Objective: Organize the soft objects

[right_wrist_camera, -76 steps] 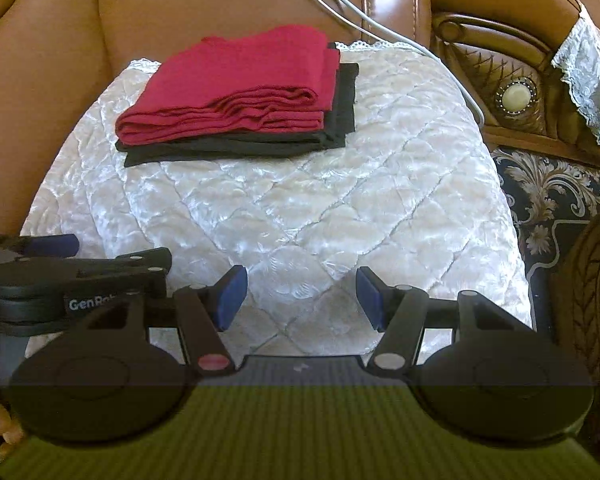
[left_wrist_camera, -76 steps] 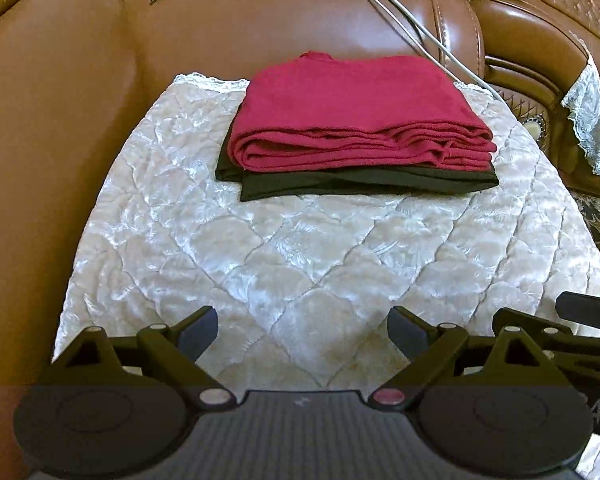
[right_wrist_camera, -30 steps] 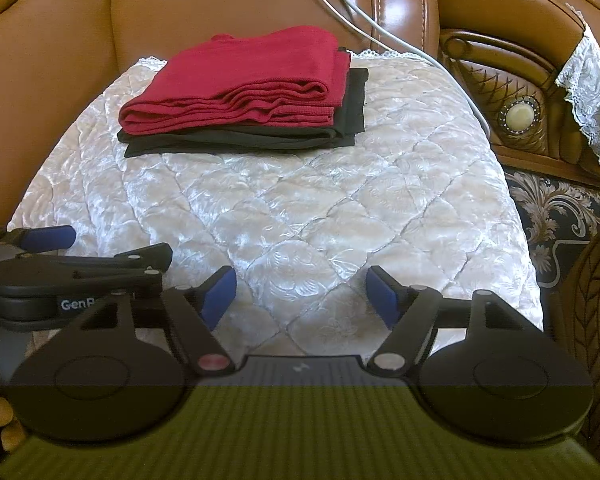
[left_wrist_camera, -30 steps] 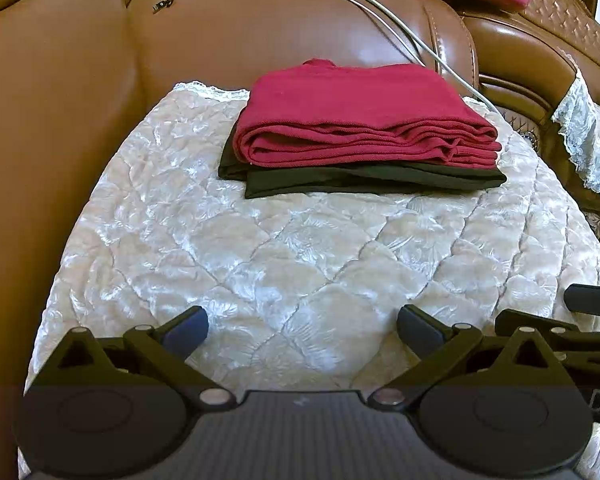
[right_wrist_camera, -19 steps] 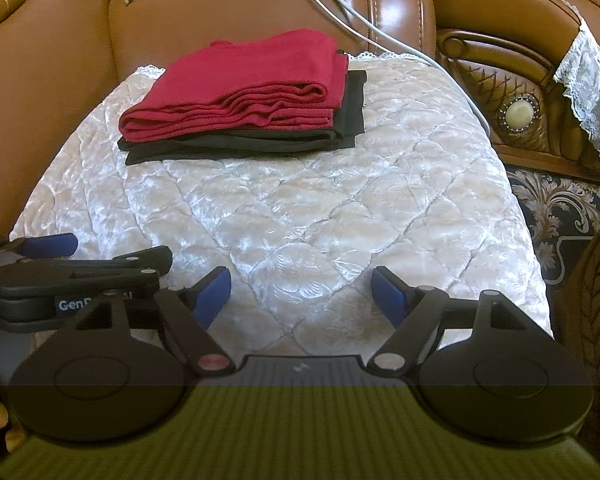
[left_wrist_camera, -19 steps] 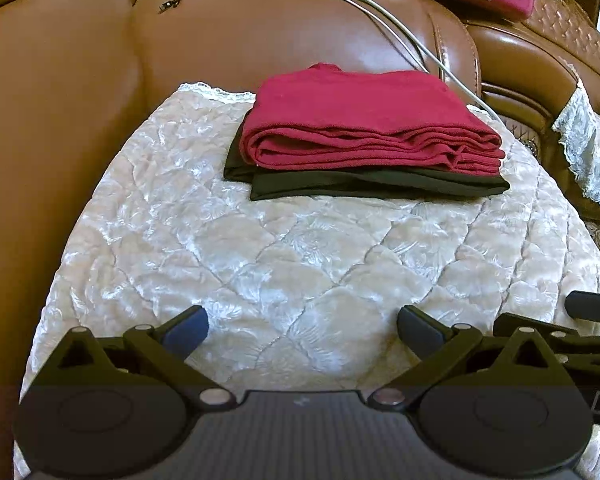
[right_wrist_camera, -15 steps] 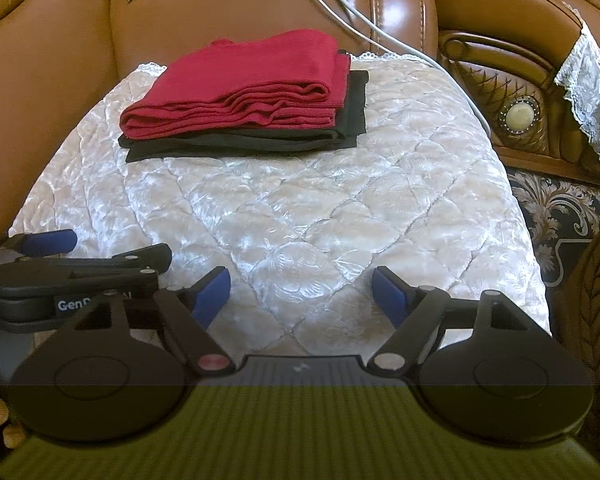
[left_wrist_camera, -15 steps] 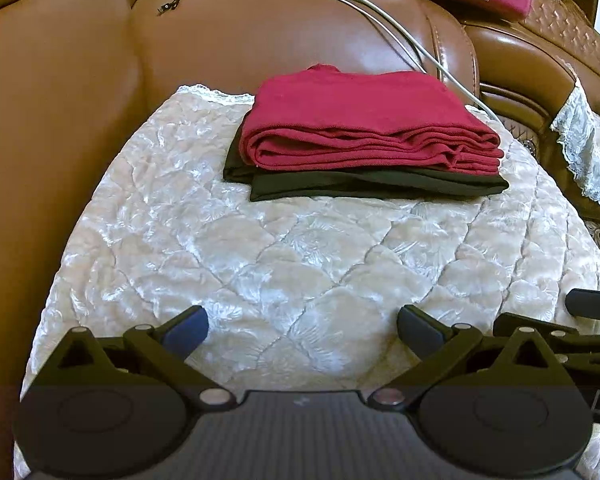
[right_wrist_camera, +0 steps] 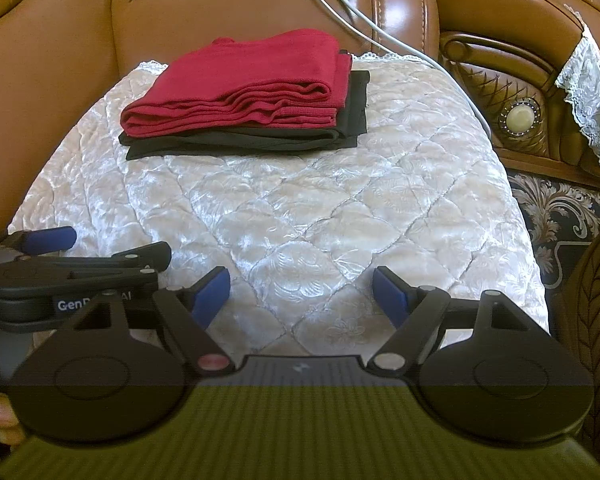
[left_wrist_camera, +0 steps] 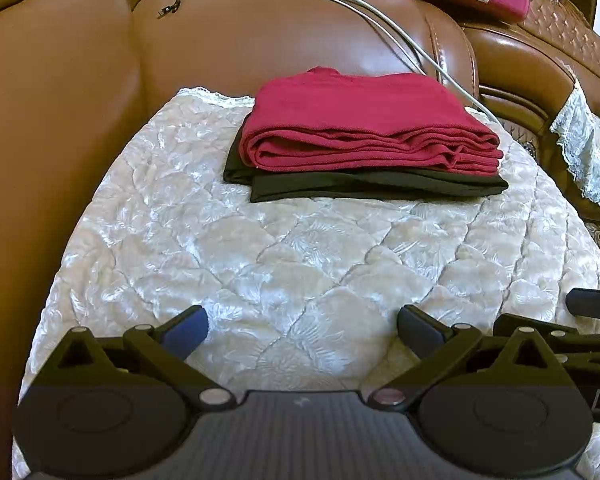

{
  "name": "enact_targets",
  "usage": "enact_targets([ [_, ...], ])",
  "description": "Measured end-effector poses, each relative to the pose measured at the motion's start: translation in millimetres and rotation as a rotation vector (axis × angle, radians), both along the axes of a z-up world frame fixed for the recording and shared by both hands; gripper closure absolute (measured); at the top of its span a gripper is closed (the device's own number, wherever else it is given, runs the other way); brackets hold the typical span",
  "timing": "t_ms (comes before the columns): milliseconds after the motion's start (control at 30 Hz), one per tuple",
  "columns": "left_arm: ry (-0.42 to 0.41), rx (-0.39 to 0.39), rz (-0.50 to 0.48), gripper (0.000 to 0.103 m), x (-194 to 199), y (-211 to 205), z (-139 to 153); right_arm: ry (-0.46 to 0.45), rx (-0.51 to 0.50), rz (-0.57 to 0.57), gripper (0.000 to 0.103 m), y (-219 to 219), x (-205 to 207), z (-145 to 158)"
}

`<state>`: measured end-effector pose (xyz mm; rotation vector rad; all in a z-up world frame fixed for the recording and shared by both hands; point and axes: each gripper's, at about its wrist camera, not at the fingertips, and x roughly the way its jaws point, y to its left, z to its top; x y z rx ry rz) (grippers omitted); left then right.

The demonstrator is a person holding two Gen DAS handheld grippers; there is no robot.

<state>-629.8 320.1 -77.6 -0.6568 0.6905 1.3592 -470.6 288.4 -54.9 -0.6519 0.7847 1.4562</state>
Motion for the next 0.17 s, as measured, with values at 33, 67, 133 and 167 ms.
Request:
enact_targets([
  [33, 0.000, 0.001, 0.000, 0.000, 0.1, 0.0, -0.1, 0.000, 0.000, 0.000, 0.017, 0.0, 0.0, 0.0],
  [67, 0.000, 0.002, 0.000, 0.000, 0.2, -0.1, -0.2, 0.000, 0.001, 0.000, 0.017, -0.1, 0.0, 0.0],
  [133, 0.000, 0.004, 0.000, 0.000, 0.3, -0.4, -0.3, -0.001, 0.001, 0.001, 0.017, 0.0, -0.1, -0.2],
  [167, 0.001, 0.006, 0.000, 0.000, 0.4, -0.6, -0.4, -0.002, 0.001, 0.001, 0.017, 0.0, -0.2, -0.3],
])
